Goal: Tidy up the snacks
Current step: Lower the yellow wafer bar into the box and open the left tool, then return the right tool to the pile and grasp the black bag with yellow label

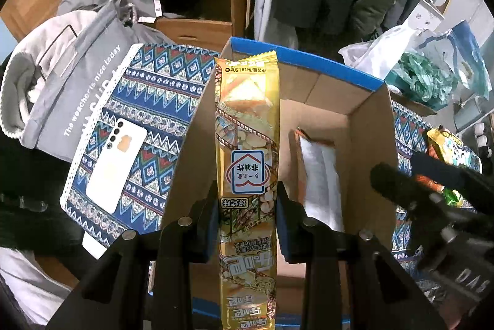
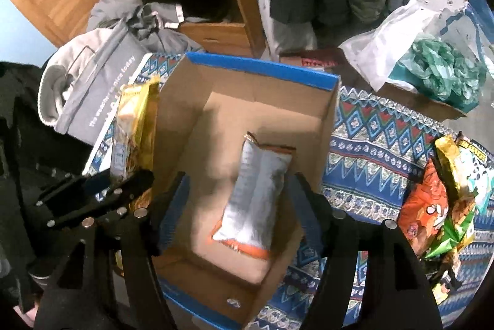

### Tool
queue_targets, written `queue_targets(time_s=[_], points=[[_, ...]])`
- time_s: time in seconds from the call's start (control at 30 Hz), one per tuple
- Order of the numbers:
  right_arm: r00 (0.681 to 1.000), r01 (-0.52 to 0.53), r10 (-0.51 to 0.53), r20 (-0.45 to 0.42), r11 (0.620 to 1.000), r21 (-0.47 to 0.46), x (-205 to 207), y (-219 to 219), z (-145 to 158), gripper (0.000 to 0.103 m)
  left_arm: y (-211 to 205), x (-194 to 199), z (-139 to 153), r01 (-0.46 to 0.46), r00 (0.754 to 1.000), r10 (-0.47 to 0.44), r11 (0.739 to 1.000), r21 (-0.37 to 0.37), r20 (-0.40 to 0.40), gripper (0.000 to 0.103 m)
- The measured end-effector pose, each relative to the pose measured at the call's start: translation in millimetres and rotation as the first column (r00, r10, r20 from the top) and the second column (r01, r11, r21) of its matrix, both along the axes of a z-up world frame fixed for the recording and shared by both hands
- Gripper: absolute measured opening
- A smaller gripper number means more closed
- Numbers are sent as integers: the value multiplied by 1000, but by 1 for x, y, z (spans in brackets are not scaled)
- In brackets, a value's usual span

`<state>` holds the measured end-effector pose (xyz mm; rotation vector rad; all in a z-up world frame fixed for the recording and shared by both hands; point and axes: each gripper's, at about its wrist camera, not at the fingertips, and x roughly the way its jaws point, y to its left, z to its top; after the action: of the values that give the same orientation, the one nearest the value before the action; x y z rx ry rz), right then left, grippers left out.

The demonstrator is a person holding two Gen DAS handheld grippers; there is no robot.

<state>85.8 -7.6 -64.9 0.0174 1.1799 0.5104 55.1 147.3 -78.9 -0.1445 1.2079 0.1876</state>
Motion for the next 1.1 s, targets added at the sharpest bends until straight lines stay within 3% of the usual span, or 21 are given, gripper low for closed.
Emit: queue_targets(time_s=[0.1, 0.23, 0.37, 0.83, 1.1], points=[[1000, 16, -16, 7, 1000, 6, 0, -8, 4, 69, -3, -1, 0, -6, 1000, 6, 1000, 17, -2, 34], [1000, 16, -16, 20, 1000, 5, -2, -15, 7, 69, -8, -2, 8, -9, 999, 5, 995, 97, 38, 38], [999, 23, -23, 27, 1000, -1, -4, -22, 8, 69, -6, -1, 11, -17, 999, 14, 997, 77, 39, 51], [993, 95, -94, 67, 995, -13, -17, -69, 22, 77, -38, -7, 15, 47, 998, -46, 998, -33, 32, 51], [987, 155, -151, 60, 986, -58, -28, -112, 15, 78, -70, -10, 21, 102, 993, -101, 995, -7, 61, 51]])
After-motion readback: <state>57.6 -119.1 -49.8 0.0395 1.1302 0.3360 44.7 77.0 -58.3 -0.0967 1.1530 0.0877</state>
